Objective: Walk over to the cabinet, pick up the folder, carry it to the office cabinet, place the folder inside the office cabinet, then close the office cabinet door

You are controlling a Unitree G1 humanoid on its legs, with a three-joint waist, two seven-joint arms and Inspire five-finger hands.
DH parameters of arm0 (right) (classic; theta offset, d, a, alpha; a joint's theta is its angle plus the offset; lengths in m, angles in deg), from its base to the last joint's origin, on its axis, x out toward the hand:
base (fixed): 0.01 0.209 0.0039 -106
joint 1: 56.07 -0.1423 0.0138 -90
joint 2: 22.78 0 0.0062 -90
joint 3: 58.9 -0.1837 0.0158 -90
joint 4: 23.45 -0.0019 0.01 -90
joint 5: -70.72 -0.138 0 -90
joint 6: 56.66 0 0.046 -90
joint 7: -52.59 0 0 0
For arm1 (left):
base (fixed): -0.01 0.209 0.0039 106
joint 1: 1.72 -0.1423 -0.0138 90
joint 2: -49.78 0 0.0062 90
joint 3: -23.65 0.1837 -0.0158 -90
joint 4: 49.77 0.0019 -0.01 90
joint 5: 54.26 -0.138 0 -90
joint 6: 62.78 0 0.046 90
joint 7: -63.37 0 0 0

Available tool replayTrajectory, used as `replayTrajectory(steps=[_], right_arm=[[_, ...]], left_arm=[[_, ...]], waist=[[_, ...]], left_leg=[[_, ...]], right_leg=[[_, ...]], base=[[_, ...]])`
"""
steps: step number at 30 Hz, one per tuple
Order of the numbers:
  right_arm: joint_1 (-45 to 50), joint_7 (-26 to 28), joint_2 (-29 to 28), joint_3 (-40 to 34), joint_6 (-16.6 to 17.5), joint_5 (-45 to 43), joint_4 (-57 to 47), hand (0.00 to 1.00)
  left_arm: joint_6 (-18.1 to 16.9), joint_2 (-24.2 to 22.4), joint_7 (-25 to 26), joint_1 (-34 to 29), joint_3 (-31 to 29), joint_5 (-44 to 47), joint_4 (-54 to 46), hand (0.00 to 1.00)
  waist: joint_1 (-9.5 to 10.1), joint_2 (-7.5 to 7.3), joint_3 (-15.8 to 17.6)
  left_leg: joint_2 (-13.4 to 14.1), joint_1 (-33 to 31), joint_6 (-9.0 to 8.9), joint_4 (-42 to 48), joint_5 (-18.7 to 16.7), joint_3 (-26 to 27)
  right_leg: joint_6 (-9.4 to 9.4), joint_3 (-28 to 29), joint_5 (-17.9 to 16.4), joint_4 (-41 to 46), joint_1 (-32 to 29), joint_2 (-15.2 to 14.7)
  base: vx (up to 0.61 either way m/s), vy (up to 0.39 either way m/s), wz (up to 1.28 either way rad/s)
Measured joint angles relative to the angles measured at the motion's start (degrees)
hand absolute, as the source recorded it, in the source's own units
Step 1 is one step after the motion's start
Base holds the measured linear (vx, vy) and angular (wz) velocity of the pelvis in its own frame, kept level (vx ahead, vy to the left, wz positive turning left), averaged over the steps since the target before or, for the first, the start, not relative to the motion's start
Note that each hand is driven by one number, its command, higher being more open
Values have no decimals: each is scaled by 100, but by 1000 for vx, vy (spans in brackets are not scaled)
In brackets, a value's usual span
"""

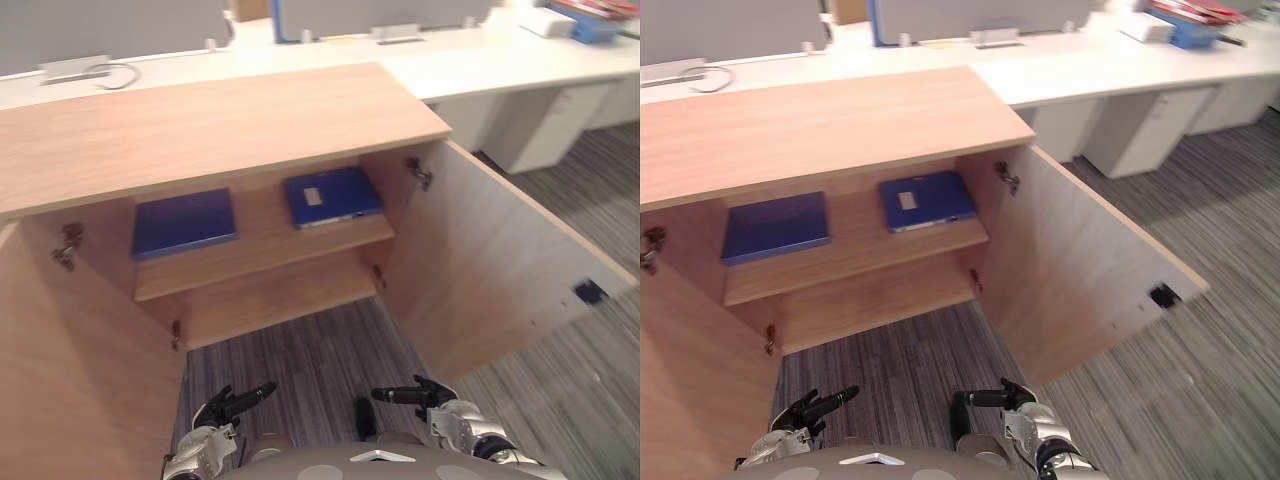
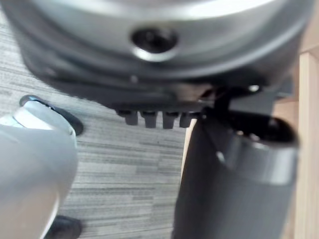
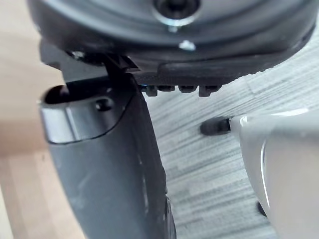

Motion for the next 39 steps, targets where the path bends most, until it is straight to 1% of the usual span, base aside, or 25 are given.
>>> replayTrajectory(steps=[1,2,3,4,5,9,11,14,15,16,17,18,21,22,23,25,26,28,29,30,32,33,37,38,39], right_arm=[[121,-62,-12,-182,13,-6,0,100],[138,-109,-11,-276,13,-15,0,100],[216,-221,-11,-445,27,-187,-12,100],[293,-273,-15,-512,55,-290,-25,100],[416,-380,7,-711,104,-409,-148,100],[771,-624,-2,-1281,242,-673,-853,100],[843,-777,-40,-1463,276,-790,-1176,100],[884,-1037,-168,-1718,358,-789,-2088,100],[881,-1144,-184,-1769,362,-780,-2497,100],[884,-1193,-214,-1876,364,-780,-2738,100],[827,-1329,-220,-2127,367,-781,-3188,100],[818,-1488,-186,-2303,462,-782,-3529,100],[776,-1700,-7,-2467,506,-783,-3830,100],[641,-1749,159,-2469,510,-783,-3823,100],[375,-1740,371,-2465,512,-782,-3789,100],[131,-1730,776,-2364,511,-783,-3755,100],[34,-1697,964,-2287,512,-783,-3755,100],[-210,-1547,1374,-1952,602,-783,-3753,100],[-292,-1501,1445,-1854,644,-783,-3753,100],[-463,-1412,1572,-1626,739,-787,-3745,100],[-672,-1217,1758,-1311,845,-802,-3675,100],[-811,-1106,1816,-1108,860,-857,-3566,100],[-1058,-668,1987,-409,864,-1440,-3335,100],[-1115,-595,1993,-302,866,-1554,-3284,100],[-1251,-444,1996,-101,874,-1833,-3175,100]], left_arm=[[-23,-11,57,-71,-60,-1,1,100],[-71,-32,77,-94,-72,0,11,100],[-110,-16,151,-142,-72,-16,25,100],[-114,5,192,-174,-66,-22,26,100],[-114,-44,238,-180,-39,-24,38,100],[-135,-136,273,-170,32,-48,37,100],[-229,-149,330,-179,10,-63,32,100],[-300,-189,412,-118,-80,-284,-23,100],[-335,-192,408,-132,-81,-306,-104,100],[-348,-199,400,-129,-81,-308,-133,100],[-352,-284,406,-108,-94,-308,-228,100],[-343,-349,418,-108,-98,-307,-249,100],[-332,-369,441,-391,-77,-303,-223,100],[-291,-332,449,-477,-92,-304,-191,100],[-231,-313,443,-507,-86,-305,-130,100],[-168,-320,411,-559,-81,-440,30,100],[-169,-326,414,-606,-75,-488,30,100],[-180,-325,411,-625,-67,-568,30,100],[-205,-324,411,-625,-67,-607,24,100],[-227,-310,412,-614,-64,-675,9,100],[-241,-281,418,-611,-61,-674,1,100],[-237,-231,431,-607,-46,-670,11,100],[-233,-187,430,-566,65,-651,14,100],[-242,-187,424,-559,91,-650,11,100],[-265,-189,402,-549,155,-649,11,100]], waist=[[-36,-16,-51],[-61,-3,-44],[-154,-12,-45],[-166,-70,-86],[-135,-56,-159],[-308,173,-150],[-271,193,-140],[-306,91,-22],[-265,21,39],[-275,-21,43],[-266,-24,151],[-269,25,276],[-262,-18,195],[-256,-75,190],[-267,-25,264],[-265,191,274],[-256,228,256],[-218,309,195],[-201,309,182],[-159,314,157],[-104,327,135],[-95,287,147],[18,251,158],[50,218,171],[53,183,191]], left_leg=[[11,47,106,-233,108,266],[48,94,125,-315,149,385],[20,177,90,-436,177,522],[-42,216,78,-507,186,607],[-66,263,59,-639,226,754],[-160,629,151,-1237,437,1101],[-160,885,189,-1441,462,1307],[-225,1235,225,-1583,484,1759],[-233,1312,237,-1569,490,1949],[-253,1313,252,-1574,488,2036],[-288,1336,299,-1574,490,2189],[-291,1445,335,-1567,470,2331],[-274,1501,367,-1550,409,2537],[-238,1492,268,-1461,352,2618],[-182,1433,175,-1311,272,2633],[-4,1322,177,-1185,277,2594],[48,1288,177,-1153,287,2574],[61,1244,183,-1174,513,2540],[52,1201,173,-1173,592,2542],[34,1143,129,-1181,741,2558],[24,1065,104,-1185,769,2549],[25,1042,101,-1183,770,2525],[88,1011,43,-1035,788,2277],[87,980,31,-979,757,2206],[60,995,65,-1102,598,2077]], right_leg=[[-23,128,-21,-108,-48,-29],[-12,116,3,49,-137,-16],[-29,132,-11,360,-172,-15],[-45,163,-20,377,-134,-78],[-6,319,71,281,-202,-74],[42,653,161,244,-285,-21],[38,904,156,336,-284,103],[50,1209,148,584,-297,242],[12,1098,114,742,-362,247],[-178,750,-123,837,-440,165],[-540,-508,-389,1344,-710,-232],[-685,-1688,-673,2043,-851,-723],[-658,-2977,-1260,3266,-862,-1478],[-517,-3286,-1430,3188,-716,-1547],[-453,-3348,-1360,2926,-665,-1366],[-502,-3308,-1170,2516,-559,-1054],[-486,-3258,-1111,2340,-536,-946],[-440,-3124,-786,1636,-365,-726],[-430,-3073,-659,1372,-309,-669],[-458,-3026,-408,838,-198,-602],[-497,-3068,-22,138,7,-484],[-533,-3073,155,-173,108,-425],[-536,-3096,184,-170,232,-398],[-546,-3096,176,-168,258,-421],[-550,-3096,172,-144,303,-450]], base=[[-41,114,-88],[43,85,-74],[108,72,-52],[172,88,-69],[156,65,-62],[127,53,-50],[131,69,-78],[38,78,-79],[-65,39,-72],[-115,6,-58],[-115,22,-41],[-95,52,-39],[36,4,-36],[150,-104,-67],[134,-119,-61],[75,-95,-45],[77,-104,-51],[52,-73,-43],[-9,-34,-42],[-15,-25,-40],[-10,2,-32],[5,38,-14],[59,93,7],[59,128,9],[38,172,11]])
